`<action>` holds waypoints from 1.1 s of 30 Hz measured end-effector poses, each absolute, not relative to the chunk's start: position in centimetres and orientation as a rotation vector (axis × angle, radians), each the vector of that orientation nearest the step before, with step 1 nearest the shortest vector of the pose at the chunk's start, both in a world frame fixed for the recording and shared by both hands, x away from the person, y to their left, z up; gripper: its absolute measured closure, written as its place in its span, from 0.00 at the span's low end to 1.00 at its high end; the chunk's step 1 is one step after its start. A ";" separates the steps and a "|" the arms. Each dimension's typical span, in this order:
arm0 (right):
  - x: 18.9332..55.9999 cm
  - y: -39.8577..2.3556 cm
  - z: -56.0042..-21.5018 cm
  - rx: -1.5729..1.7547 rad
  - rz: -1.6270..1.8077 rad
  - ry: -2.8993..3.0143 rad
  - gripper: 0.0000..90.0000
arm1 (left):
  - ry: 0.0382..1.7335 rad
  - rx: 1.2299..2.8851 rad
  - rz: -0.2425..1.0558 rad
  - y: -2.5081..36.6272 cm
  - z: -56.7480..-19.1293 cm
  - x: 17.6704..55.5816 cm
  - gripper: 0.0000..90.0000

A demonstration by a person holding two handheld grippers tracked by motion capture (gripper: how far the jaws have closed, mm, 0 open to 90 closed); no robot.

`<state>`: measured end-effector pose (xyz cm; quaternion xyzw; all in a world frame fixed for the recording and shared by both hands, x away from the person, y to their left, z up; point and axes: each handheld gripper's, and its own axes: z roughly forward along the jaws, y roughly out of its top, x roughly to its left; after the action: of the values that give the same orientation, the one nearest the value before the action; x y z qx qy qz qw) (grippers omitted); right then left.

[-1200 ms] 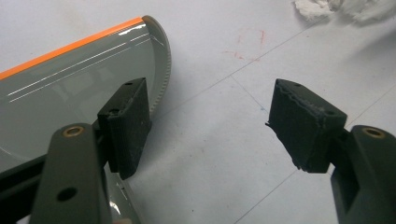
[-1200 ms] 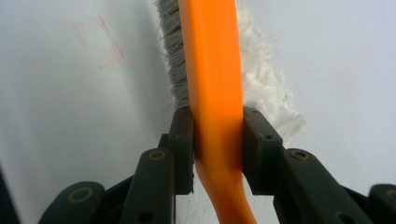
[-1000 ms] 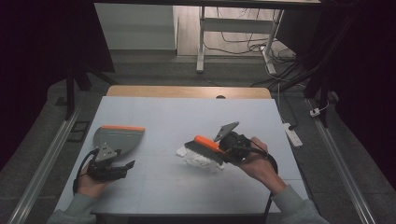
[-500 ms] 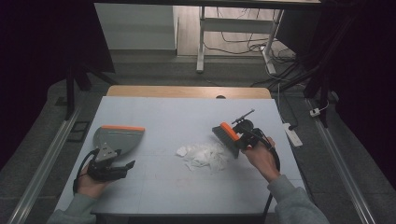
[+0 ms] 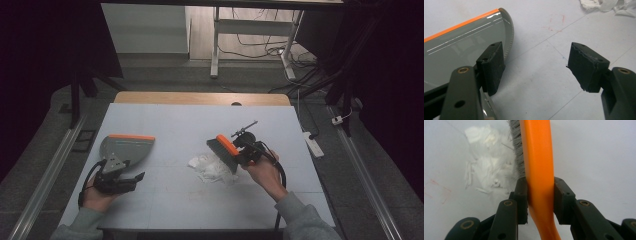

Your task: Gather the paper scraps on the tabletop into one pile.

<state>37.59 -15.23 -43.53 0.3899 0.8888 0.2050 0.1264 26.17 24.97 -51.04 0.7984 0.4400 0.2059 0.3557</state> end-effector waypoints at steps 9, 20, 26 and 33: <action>36.4 -18.0 -40.9 1.112 0.758 2.489 0.75 | 1.140 2.066 0.537 24.9 -51.1 26.2 0.34; 36.3 -19.0 -41.5 1.088 0.790 2.497 0.75 | 1.139 2.062 0.537 24.9 -51.0 26.2 0.34; 36.1 -20.5 -42.2 1.069 0.802 2.491 0.75 | 1.140 2.061 0.541 24.8 -51.0 26.1 0.34; 35.1 -23.3 -42.9 1.079 0.857 2.444 0.75 | 1.143 2.062 0.542 24.8 -50.9 26.1 0.34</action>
<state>35.11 -23.32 -42.94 0.3790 0.8589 0.3011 0.1672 26.11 24.76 -50.95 0.7974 0.4419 0.2096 0.3534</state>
